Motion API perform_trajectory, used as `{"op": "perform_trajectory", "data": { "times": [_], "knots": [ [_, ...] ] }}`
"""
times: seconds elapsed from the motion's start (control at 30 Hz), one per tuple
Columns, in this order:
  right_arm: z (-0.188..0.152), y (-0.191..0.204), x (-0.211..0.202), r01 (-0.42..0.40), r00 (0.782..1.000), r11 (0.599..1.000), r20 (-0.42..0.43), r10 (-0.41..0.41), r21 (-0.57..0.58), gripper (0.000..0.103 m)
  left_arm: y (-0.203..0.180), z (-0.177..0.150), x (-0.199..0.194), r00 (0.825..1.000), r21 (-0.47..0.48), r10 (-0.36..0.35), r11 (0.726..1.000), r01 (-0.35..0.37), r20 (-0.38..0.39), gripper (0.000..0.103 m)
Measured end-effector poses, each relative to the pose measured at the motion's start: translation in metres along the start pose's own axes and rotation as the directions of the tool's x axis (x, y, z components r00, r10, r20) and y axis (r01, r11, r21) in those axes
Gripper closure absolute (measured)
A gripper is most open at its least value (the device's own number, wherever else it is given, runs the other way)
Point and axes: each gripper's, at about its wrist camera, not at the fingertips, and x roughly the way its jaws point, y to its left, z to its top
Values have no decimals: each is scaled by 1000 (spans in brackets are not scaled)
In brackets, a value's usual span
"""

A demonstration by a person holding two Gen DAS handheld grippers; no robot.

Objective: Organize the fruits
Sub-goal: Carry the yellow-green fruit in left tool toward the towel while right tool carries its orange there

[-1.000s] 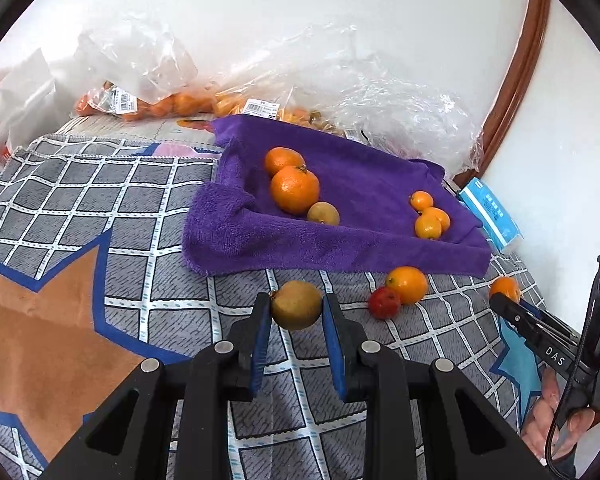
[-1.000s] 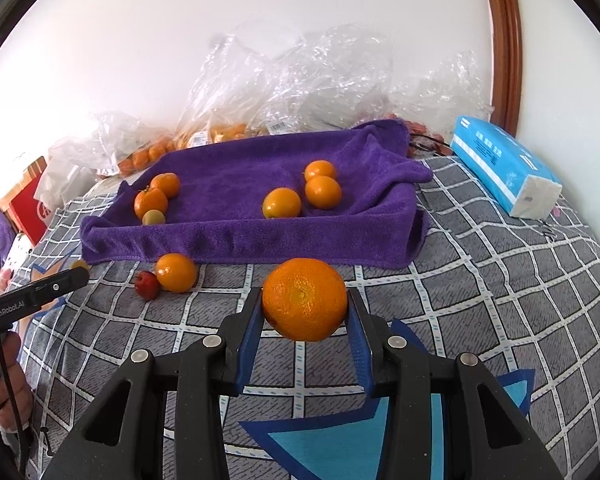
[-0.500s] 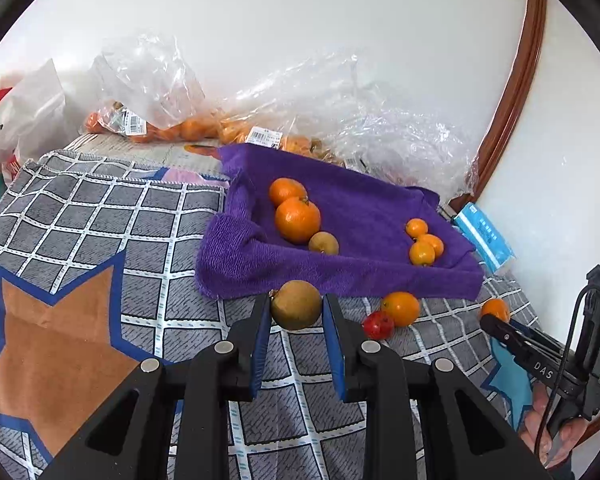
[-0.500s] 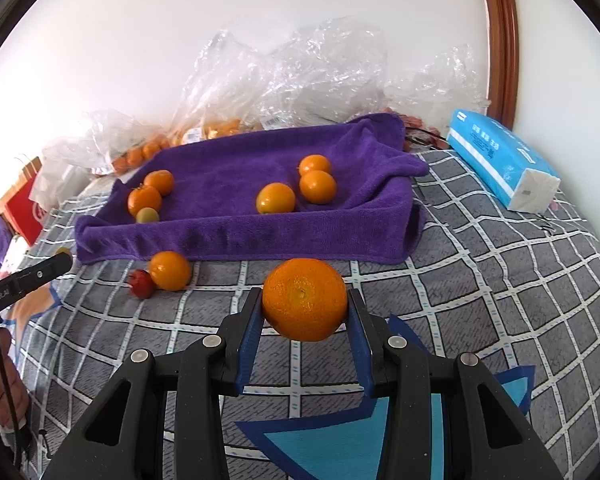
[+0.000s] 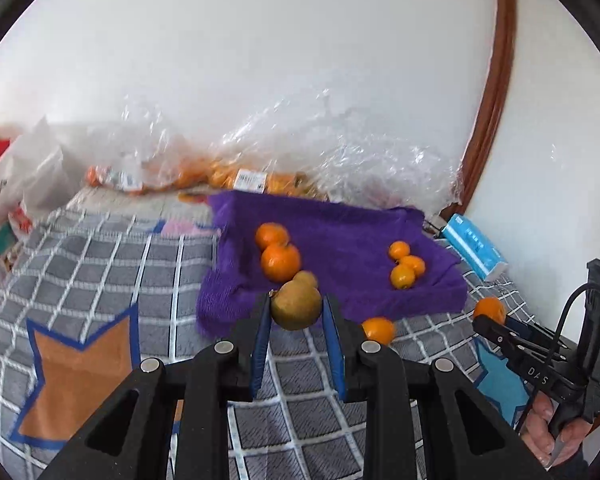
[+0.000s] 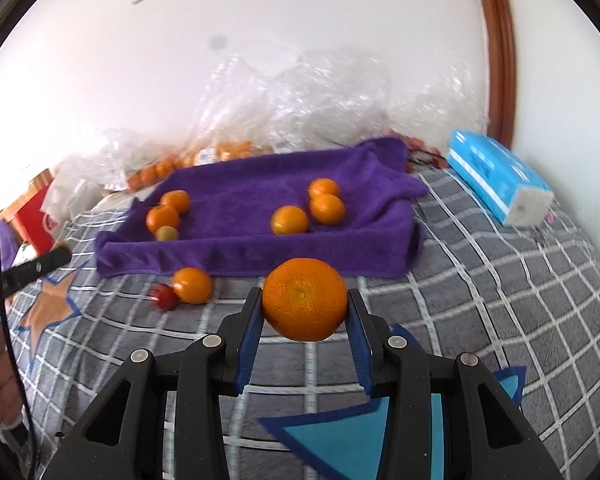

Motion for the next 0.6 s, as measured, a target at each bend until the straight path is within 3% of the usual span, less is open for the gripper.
{"op": "perform_trajectory", "data": {
  "times": [0.17,0.43,0.6],
  "knots": [
    [30,21,-8,-71,997,998,44,71,-2,63,-2,32,5,1000,-3,20,1000,-20,24,78],
    [85,19,25,-44,999,997,33,42,60,63,8,75,37,996,-69,67,996,-63,56,78],
    [112,16,45,-12,998,997,55,8,72,63,20,80,66,997,-145,60,988,-54,38,78]
  ]
}}
